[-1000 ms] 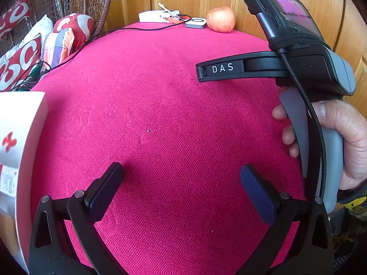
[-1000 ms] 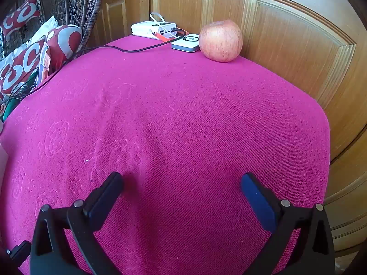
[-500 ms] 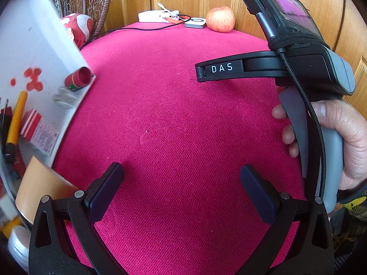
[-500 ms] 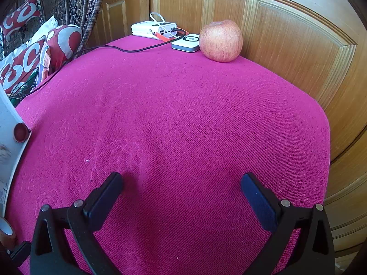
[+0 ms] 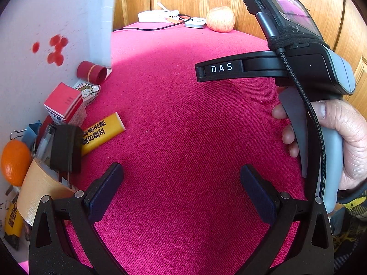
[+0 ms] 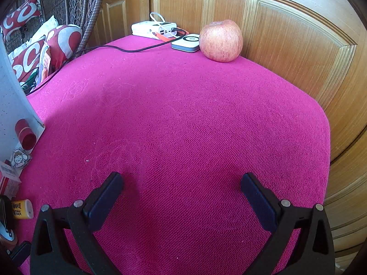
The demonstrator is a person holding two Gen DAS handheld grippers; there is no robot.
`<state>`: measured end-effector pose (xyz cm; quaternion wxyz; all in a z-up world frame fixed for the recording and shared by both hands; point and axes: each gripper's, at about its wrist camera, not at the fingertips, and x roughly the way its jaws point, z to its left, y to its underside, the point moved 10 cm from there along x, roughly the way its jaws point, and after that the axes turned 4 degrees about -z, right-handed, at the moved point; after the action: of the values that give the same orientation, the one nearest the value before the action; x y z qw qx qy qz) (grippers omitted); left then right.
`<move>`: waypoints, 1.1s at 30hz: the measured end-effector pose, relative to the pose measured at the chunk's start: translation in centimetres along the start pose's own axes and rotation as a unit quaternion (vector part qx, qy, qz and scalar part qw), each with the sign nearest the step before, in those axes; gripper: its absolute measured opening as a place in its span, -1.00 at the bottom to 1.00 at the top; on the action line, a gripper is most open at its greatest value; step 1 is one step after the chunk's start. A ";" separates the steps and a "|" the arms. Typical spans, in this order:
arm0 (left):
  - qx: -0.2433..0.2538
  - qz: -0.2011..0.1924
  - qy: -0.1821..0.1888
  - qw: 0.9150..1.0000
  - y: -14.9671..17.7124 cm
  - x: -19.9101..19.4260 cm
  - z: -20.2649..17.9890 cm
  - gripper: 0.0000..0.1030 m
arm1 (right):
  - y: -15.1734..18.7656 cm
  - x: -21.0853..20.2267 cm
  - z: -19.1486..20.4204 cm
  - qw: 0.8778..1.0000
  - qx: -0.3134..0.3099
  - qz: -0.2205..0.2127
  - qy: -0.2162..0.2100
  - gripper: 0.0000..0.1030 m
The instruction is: Organize rigid objects
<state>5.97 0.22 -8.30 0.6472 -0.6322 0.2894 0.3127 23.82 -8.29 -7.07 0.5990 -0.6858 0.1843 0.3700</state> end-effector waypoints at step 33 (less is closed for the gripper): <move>-0.004 -0.006 0.005 1.000 0.0 -0.2 0.1 0.99 | 0.0 0.0 0.0 1.000 -0.003 -0.001 0.003 1.00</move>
<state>5.85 0.27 -8.14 0.6448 -0.6382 0.2874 0.3070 23.83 -8.31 -7.04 0.5971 -0.6889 0.1842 0.3675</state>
